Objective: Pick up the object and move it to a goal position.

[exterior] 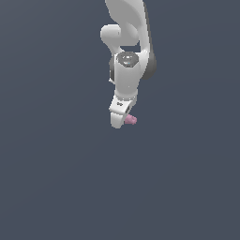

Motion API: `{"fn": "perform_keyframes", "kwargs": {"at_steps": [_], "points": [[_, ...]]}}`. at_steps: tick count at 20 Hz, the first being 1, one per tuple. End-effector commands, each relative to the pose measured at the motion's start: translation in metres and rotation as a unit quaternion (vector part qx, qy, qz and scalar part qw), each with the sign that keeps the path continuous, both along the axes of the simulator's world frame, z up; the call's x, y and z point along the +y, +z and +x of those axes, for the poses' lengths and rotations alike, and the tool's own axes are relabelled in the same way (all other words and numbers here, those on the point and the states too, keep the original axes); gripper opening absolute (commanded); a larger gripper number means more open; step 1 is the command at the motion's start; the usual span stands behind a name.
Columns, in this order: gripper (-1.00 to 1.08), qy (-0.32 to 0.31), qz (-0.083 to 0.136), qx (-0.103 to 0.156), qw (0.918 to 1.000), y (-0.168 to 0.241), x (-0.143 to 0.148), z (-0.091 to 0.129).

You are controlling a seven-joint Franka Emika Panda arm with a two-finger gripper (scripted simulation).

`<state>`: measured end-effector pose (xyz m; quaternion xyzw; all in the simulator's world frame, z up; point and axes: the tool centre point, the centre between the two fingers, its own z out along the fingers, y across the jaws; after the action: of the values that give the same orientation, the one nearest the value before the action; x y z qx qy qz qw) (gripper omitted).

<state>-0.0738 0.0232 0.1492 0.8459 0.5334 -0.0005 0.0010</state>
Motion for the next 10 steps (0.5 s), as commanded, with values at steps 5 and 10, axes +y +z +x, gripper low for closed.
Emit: {"fn": "perform_keyframes", "kwargs": {"at_steps": [5,10], "points": [[-1.0,0.0,0.001,0.0,1.0,0.05,0.012,-0.016],[-1.0,0.0,0.001,0.0,1.0,0.076,0.017,-0.024]]}}
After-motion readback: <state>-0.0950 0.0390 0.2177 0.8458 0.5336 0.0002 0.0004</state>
